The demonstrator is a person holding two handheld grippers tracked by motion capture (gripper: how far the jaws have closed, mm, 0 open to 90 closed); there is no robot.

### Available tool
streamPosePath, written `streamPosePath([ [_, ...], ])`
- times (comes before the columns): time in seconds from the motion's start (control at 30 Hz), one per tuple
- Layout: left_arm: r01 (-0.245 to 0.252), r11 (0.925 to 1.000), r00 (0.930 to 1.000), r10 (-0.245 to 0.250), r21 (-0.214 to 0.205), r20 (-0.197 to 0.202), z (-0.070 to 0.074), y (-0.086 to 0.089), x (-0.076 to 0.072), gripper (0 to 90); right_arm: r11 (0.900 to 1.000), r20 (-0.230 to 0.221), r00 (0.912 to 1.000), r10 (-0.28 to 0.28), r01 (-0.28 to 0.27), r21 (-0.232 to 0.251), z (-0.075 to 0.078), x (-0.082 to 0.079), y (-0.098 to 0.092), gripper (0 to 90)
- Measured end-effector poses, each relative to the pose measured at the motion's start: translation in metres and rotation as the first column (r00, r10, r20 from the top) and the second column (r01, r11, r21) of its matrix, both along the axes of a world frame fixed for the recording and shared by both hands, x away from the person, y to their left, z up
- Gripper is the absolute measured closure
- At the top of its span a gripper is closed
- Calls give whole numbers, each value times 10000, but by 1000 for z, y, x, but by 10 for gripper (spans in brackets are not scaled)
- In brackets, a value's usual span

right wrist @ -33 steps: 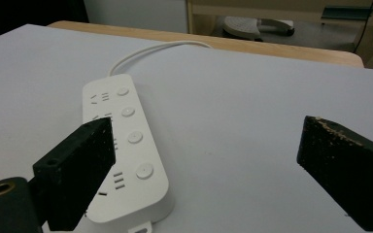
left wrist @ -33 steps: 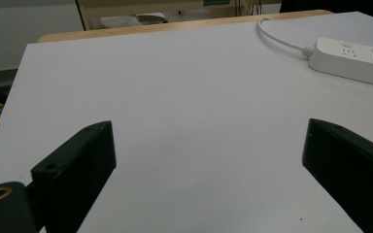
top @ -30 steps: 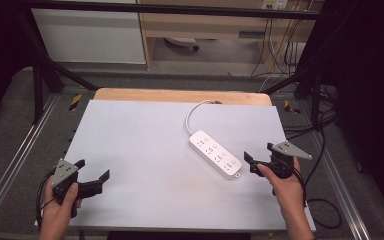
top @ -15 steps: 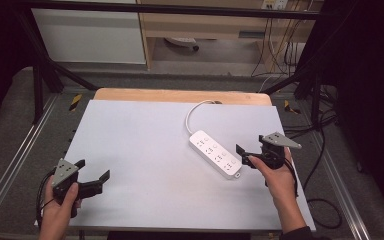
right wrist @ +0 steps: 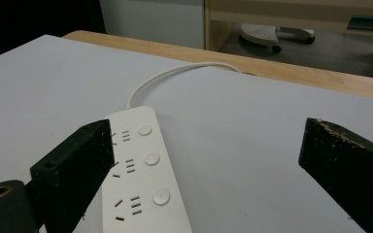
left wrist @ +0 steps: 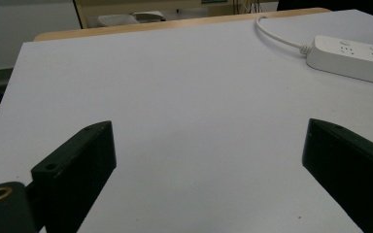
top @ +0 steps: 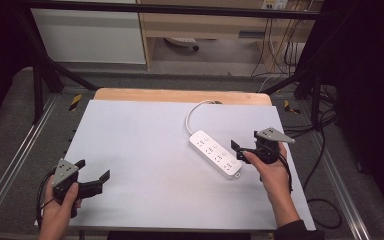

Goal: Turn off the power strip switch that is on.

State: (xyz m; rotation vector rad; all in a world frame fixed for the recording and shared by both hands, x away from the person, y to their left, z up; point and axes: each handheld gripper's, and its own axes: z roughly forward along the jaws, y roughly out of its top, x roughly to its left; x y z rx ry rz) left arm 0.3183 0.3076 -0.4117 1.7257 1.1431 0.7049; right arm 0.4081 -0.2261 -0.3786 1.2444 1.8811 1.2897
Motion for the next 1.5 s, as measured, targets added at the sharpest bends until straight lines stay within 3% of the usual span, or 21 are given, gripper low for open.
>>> streamPosePath([
  [0.27, 5, 10000, 10000, -6, -58, -34, 0, 0, 0, 51, 9980, -559, 9964, -633, 627, -117, -4, 8, 6, 57],
  [0.43, 21, 10000, 10000, -21, -4, -22, 0, 0, 0, 52, 9997, -595, 9981, -177, 166, -187, -2, 9, 10, 105],
  [0.5, 24, 10000, 10000, -24, 22, -26, 0, 0, 0, 52, 9986, -936, 9956, -54, 4, -535, 0, 12, 16, 118],
  [1.0, 29, 10000, 10000, -29, -61, -61, 0, 0, 0, 52, 9925, -1150, 9933, 93, -232, -1201, -1, 25, 31, 135],
  [1.3, 24, 10000, 10000, -24, -68, -48, 0, 0, 0, 53, 9960, -1229, 9924, 79, -188, -875, -5, 34, 34, 116],
  [1.5, 38, 10000, 10000, -39, -71, -65, 0, 1, 0, 53, 9946, -1130, 9935, 116, -231, -1012, -9, 37, 39, 131],
])
